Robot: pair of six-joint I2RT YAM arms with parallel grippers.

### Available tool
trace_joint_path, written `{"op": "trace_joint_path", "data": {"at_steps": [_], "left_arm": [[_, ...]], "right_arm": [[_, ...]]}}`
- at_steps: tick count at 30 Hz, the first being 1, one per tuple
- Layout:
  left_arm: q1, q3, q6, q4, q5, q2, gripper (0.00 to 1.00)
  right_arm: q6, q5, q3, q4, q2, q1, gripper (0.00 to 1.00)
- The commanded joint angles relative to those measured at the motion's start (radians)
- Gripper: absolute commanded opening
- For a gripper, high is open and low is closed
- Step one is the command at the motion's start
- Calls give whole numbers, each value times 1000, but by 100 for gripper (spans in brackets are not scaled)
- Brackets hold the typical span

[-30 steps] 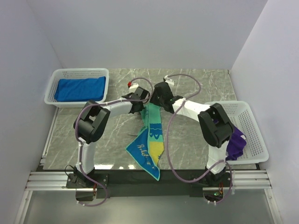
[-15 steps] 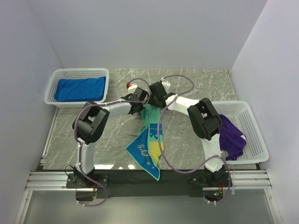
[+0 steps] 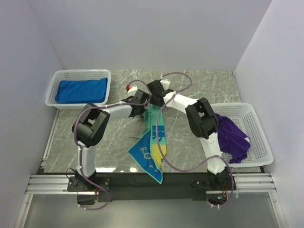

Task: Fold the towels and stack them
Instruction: Flatten out the crumpled towel

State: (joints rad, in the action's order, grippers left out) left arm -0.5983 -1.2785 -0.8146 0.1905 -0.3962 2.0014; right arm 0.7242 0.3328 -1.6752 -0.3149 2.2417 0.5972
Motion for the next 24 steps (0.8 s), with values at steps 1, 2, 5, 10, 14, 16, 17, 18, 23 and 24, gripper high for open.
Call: {"op": "trace_joint_path", "data": {"at_steps": [1,2,5,10,14,16,17,18,23,24], "left_arm": [[-17,62,17,145,60,23,1],[-17,65,17,145,62,23,1],[-17,73,8,144,69,19,1],[-17,87,3,138,77,11,1],[-17,102,-3,132,85,5,1],[-17,111,-6,127,88,-3,1],[-17,114,-8,125,88,-3,1],[-17,117,-8,125,86,-6,1],[-15,123,-9,142,63,-4,1],[-17,122,-9,147,59,-1,1]], "right_arm": [[-35,63,-69,-110,50,44,45],[-40,71,-83,-127,55,50,43],[-66,84,-90,-150,49,67,42],[-97,75,-78,-162,39,85,43],[-117,64,-77,-176,44,96,43],[-120,66,-77,-190,48,98,43],[-120,68,-70,-188,47,96,42],[-124,68,-51,-184,39,96,40],[-132,98,20,-148,-5,78,16],[-140,106,50,-141,-28,73,15]]}}
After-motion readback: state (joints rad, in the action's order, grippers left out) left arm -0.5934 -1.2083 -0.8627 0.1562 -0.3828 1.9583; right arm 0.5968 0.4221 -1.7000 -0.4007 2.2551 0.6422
